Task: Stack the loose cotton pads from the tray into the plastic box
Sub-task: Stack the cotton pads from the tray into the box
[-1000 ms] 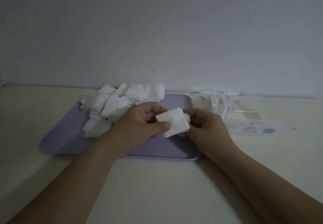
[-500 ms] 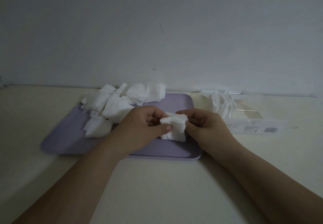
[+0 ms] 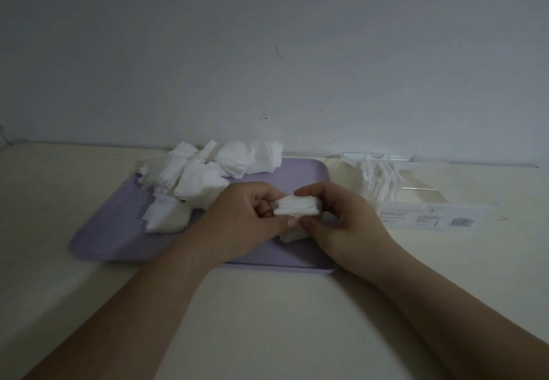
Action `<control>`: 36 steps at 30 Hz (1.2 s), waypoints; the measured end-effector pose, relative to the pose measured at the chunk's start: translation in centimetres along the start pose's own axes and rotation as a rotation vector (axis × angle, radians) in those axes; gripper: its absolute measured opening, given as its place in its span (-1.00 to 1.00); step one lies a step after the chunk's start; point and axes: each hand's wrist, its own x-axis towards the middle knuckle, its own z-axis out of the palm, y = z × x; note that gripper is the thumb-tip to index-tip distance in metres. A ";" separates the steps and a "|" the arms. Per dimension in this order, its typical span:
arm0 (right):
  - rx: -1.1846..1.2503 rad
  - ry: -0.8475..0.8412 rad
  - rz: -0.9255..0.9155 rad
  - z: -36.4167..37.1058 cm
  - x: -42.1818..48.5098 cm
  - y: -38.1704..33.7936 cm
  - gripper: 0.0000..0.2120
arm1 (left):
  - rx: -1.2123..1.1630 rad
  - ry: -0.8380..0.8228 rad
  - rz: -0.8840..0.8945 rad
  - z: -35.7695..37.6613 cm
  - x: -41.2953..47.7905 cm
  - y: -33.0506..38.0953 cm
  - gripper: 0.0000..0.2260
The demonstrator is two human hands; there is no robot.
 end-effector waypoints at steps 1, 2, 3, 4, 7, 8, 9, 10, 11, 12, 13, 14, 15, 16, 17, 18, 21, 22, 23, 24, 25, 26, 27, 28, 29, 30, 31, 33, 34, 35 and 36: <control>-0.022 0.005 -0.001 0.2 0.0 0.0 -0.67 | 0.004 0.021 -0.006 0.0 0.0 0.1 -0.82; -0.039 0.005 0.008 0.4 0.0 0.1 -0.64 | 0.002 0.031 -0.010 -0.1 0.0 0.2 -0.82; -0.056 0.003 0.019 0.5 -0.1 0.1 -0.61 | -0.003 0.025 -0.012 -0.1 -0.1 0.3 -0.81; -0.078 0.000 0.032 0.7 -0.1 0.2 -0.56 | -0.005 0.015 -0.015 -0.1 -0.1 0.4 -0.80; -0.175 -0.073 0.098 1.0 -0.3 0.0 -0.43 | 0.001 -0.004 -0.036 0.2 -0.3 0.7 -0.78; -0.209 -0.108 0.116 1.1 -0.4 -0.1 -0.39 | -0.006 -0.009 -0.032 0.3 -0.3 0.7 -0.76; -0.236 -0.143 0.126 1.1 -0.4 -0.3 -0.34 | -0.013 -0.014 -0.020 0.6 -0.3 0.7 -0.74; -0.253 -0.170 0.132 1.0 -0.4 -0.4 -0.29 | -0.010 -0.010 -0.004 0.8 -0.2 0.6 -0.72; -0.263 -0.185 0.127 0.9 -0.4 -0.5 -0.26 | 0.002 0.001 0.008 0.9 -0.2 0.5 -0.71; -0.265 -0.182 0.121 0.9 -0.5 -0.6 -0.28 | 0.020 0.018 0.006 1.0 -0.2 0.3 -0.71; -0.259 -0.163 0.114 0.9 -0.5 -0.6 -0.32 | 0.035 0.033 -0.004 1.0 -0.2 0.2 -0.72; -0.242 -0.124 0.113 0.9 -0.5 -0.6 -0.35 | 0.048 0.044 -0.013 1.1 -0.2 0.2 -0.75; -0.207 -0.078 0.110 0.9 -0.5 -0.6 -0.38 | 0.052 0.046 -0.018 1.1 -0.3 0.3 -0.79; -0.153 -0.032 0.110 0.9 -0.5 -0.7 -0.41 | 0.039 0.043 -0.019 1.1 -0.3 0.4 -0.83; -0.070 0.002 0.119 0.8 -0.4 -0.9 -0.45 | 0.006 0.036 -0.023 1.0 -0.4 0.7 -0.87; 0.040 0.023 0.144 0.6 -0.3 -1.1 -0.50 | -0.048 0.025 -0.034 0.8 -0.5 0.9 -0.90; 0.439 0.044 0.177 -0.5 0.3 -2.1 -0.73 | -0.291 -0.034 -0.119 0.1 -0.5 1.8 -0.93; 0.506 0.040 0.169 -0.9 0.3 -2.5 -0.79 | -0.332 -0.060 -0.133 0.0 -0.5 2.0 -0.93; 0.538 0.036 0.164 -1.3 0.3 -3.0 -0.83 | -0.347 -0.080 -0.136 0.1 -0.5 2.3 -0.92; 0.551 0.028 0.168 -1.6 0.3 -3.4 -0.86 | -0.355 -0.092 -0.134 0.3 -0.6 2.4 -0.91; 0.554 0.020 0.178 -2.1 0.3 -3.7 -0.88 | -0.360 -0.092 -0.130 0.5 -0.6 2.8 -0.89; 0.552 0.008 0.189 -2.4 0.4 -3.9 -0.90 | -0.371 -0.084 -0.124 0.7 -0.5 3.0 -0.89; 0.529 0.006 0.193 -3.1 0.4 -4.1 -0.91 | -0.382 -0.077 -0.115 1.0 -0.2 3.4 -0.90; 0.484 0.012 0.193 -3.6 0.6 -4.3 -0.92 | -0.392 -0.072 -0.105 1.2 0.0 3.8 -0.91; 0.433 0.038 0.188 -4.3 0.7 -4.4 -0.94 | -0.396 -0.071 -0.095 1.5 0.4 4.5 -0.88; 0.398 0.087 0.179 -4.8 0.8 -4.5 -0.95 | -0.393 -0.074 -0.088 1.8 0.8 5.2 -0.84; 0.366 0.169 0.166 -5.3 0.9 -4.6 -0.93 | -0.377 -0.077 -0.081 2.3 1.2 6.1 -0.81; 0.223 0.402 0.128 -6.7 0.9 -4.7 -0.88 | -0.303 -0.054 -0.062 3.9 2.2 8.0 -0.87; 0.107 0.507 0.116 -7.4 1.0 -4.8 -0.87 | -0.263 -0.023 -0.062 4.8 2.7 8.6 -0.94; -0.007 0.585 0.113 -8.3 1.0 -4.6 -0.84 | -0.210 0.015 -0.056 5.7 3.3 9.0 -0.91; -0.106 0.634 0.125 -9.1 1.0 -4.3 -0.80 | -0.137 0.049 -0.032 6.7 3.9 9.0 -0.83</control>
